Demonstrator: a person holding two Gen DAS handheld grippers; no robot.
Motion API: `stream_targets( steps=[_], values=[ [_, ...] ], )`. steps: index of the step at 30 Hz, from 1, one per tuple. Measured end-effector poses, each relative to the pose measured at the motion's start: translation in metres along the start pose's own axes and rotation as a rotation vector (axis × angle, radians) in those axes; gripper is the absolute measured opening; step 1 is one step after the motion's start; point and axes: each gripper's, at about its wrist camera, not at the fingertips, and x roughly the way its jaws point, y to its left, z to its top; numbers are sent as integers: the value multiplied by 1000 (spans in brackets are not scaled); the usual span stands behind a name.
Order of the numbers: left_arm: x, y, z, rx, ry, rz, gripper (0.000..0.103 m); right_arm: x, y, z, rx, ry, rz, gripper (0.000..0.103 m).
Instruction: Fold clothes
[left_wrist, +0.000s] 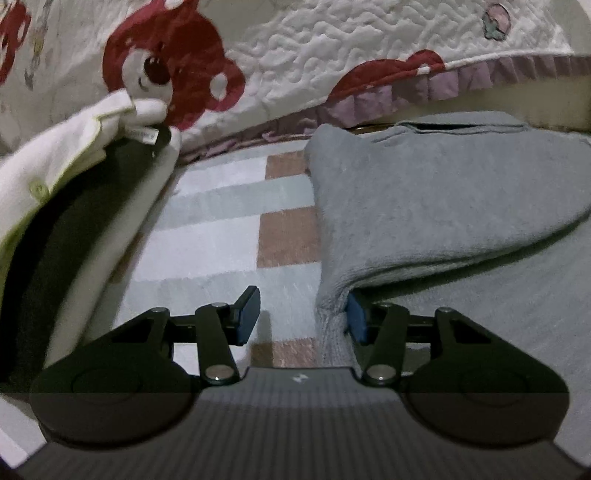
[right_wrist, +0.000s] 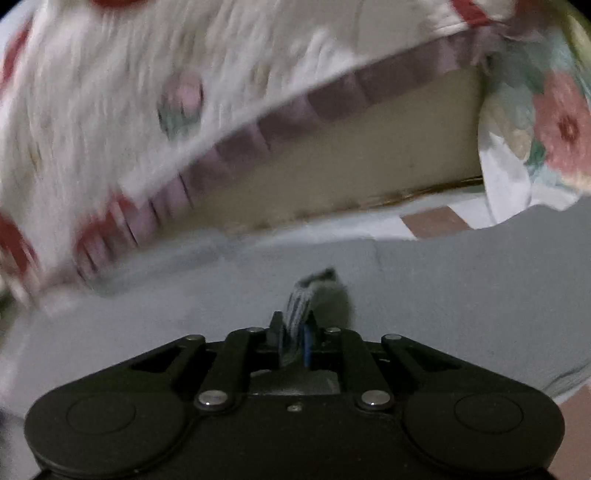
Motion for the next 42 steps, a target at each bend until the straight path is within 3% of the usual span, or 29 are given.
stream_targets(
  steps=[3, 7, 13, 16, 20, 22, 25, 31, 37, 39, 42],
  values=[
    [-14, 3, 8, -55, -21, -23, 51, -6, -10, -3, -6, -4, -93, 17],
    [-44, -6, 24, -72, -86, -78, 51, -34, -52, -11, 111, -61, -80, 29],
    [-55, -50, 41, -49, -105, -280, 55, -76, -136, -23, 259, -87, -100, 36],
    [-35, -97, 44, -69, -37, -425, 55, -89, -181, -25, 357, -77, -115, 37],
    [-26, -204, 57, 119, -49, -568, 55, -85, -235, -21, 491, -10, -47, 38],
    [-24, -262, 64, 208, -61, -643, 54, -82, -250, -18, 538, -1, -62, 38],
    [-11, -343, 73, 242, -21, -773, 55, -78, -270, -13, 587, -3, -101, 47],
    [-2, -427, 71, 340, 9, -758, 51, -64, -299, -7, 603, -17, -190, 51],
    [10, -425, 56, 281, 81, -734, 46, -47, -315, 0, 625, -37, -213, 52],
    [13, -418, 52, 258, 71, -751, 46, -41, -318, -7, 674, -52, -209, 53],
    [17, -412, 53, 215, 83, -767, 46, -40, -320, -15, 748, -125, -181, 56]
  ],
)
